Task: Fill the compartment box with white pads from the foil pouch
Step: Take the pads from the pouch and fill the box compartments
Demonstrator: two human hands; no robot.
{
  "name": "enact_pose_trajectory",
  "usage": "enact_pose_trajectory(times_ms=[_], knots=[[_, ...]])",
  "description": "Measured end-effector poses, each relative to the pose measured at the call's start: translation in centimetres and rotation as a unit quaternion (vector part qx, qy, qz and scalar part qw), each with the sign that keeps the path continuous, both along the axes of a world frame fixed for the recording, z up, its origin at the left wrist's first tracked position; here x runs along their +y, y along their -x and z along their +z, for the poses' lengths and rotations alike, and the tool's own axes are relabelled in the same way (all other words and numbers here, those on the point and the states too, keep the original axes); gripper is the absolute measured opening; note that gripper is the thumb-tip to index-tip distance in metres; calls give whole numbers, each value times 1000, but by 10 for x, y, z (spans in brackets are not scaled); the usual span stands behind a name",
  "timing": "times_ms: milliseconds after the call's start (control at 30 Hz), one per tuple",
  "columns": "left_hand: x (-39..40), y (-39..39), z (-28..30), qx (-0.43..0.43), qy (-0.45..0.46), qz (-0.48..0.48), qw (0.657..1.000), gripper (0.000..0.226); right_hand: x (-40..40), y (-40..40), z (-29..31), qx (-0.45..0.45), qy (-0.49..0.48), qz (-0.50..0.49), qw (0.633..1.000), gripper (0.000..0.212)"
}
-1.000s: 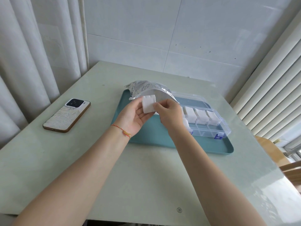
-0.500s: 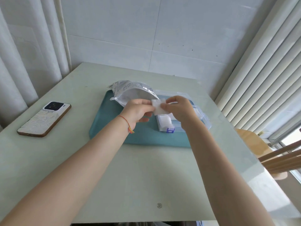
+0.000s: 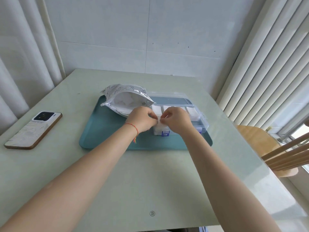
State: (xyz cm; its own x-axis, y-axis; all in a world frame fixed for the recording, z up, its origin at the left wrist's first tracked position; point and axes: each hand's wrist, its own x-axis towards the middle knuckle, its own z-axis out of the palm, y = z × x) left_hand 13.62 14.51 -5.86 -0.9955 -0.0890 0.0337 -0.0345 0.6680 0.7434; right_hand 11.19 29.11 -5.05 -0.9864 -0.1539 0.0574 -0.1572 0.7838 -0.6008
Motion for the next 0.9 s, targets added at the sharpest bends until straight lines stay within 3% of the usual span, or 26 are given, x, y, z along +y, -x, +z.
enact_pose_trajectory(times_ms=[167, 233, 333, 433, 567, 633, 733, 800, 900], knots=[[6, 7, 13, -9, 167, -30, 986, 11, -5, 7, 3, -18, -105, 21, 994, 16], [10, 8, 16, -15, 234, -37, 971, 17, -4, 8, 7, -31, -140, 29, 989, 8], [11, 6, 16, -9, 257, -41, 965, 20, -4, 10, 13, -22, -167, 24, 985, 7], [-1, -2, 9, 54, 176, -23, 983, 20, -13, 9, 17, 45, -127, 9, 991, 16], [-38, -18, -2, 149, 61, 123, 979, 18, -46, 4, 18, 100, -4, 56, 993, 20], [-58, -24, -5, 128, 36, 178, 975, 22, -66, 5, 16, 104, 11, 75, 992, 22], [-84, -27, -7, 50, 8, 207, 977, 34, -95, 8, 16, 77, -44, 114, 990, 30], [-95, -24, -10, -18, -104, 203, 974, 33, -110, 12, 17, 57, -99, 148, 982, 35], [-100, -21, -11, -90, -324, 165, 927, 23, -126, 21, 16, 24, -171, 172, 970, 46]])
